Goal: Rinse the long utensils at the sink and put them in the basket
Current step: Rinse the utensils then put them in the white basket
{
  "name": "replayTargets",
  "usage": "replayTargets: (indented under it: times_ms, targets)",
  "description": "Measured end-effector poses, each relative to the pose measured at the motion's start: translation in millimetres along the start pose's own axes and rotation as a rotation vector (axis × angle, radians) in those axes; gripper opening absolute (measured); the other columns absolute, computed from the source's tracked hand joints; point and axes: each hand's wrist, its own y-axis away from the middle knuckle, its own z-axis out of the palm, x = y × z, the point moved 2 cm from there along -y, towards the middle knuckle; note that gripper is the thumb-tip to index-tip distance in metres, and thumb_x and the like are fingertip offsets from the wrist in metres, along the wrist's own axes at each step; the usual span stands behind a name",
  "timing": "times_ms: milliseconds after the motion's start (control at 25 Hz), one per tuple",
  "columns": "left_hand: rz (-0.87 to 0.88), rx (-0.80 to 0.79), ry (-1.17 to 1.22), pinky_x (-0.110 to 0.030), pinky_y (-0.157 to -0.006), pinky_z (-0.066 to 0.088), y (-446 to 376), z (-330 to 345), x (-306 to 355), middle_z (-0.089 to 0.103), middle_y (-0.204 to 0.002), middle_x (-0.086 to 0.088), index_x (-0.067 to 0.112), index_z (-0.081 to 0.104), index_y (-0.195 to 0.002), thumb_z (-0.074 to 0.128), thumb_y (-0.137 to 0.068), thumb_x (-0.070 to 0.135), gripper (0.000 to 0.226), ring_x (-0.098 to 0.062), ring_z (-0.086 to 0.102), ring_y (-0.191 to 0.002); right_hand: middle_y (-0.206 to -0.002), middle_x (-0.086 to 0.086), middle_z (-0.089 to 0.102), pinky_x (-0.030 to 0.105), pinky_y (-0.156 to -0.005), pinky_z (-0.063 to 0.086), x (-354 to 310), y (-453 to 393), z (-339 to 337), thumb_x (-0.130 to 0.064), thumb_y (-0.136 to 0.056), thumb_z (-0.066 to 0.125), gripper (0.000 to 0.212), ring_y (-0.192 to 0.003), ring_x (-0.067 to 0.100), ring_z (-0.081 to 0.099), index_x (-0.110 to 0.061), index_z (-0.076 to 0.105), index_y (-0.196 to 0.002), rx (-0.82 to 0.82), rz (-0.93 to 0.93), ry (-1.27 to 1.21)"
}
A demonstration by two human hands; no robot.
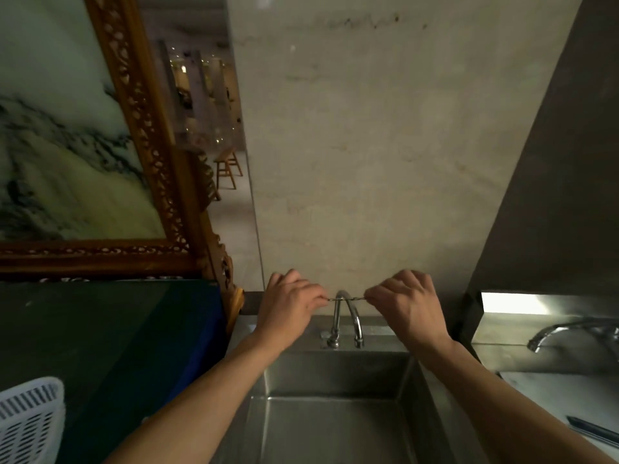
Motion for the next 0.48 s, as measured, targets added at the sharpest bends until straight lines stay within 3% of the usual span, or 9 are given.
replayTargets:
  times_ms: [160,480]
  targets:
    - [-0.021,0.003,-0.094,-0.028,-0.067,0.031,0.9,-8.5,12.6,0.072,-0.082,0.015,0.028,0.073,-0.088,0.075,-0.077,0.032,0.011,-0.011,0.055,-0.079,-0.088,-0.002,0.073,0.036,-0.066,0.049,1.9,5.2,-3.6,-0.019,-0.081,0.075,0.018,-0.081,0.025,0.063,-0.023,0.074,-0.098,-0.025,-0.079,-0.008]
    - [-0.068,-0.036,-0.189,-0.032,-0.073,0.039,15.2,-20.3,26.7,0.071,-0.093,0.011,0.028,0.070,-0.096,0.065,-0.088,0.021,0.012,-0.013,0.057,-0.086,-0.099,0.000,0.071,0.035,-0.064,0.052,2.8,5.2,-12.4,-0.012,-0.085,0.066,0.025,-0.087,0.025,0.062,-0.021,0.070,-0.109,-0.095,-0.097,-0.104]
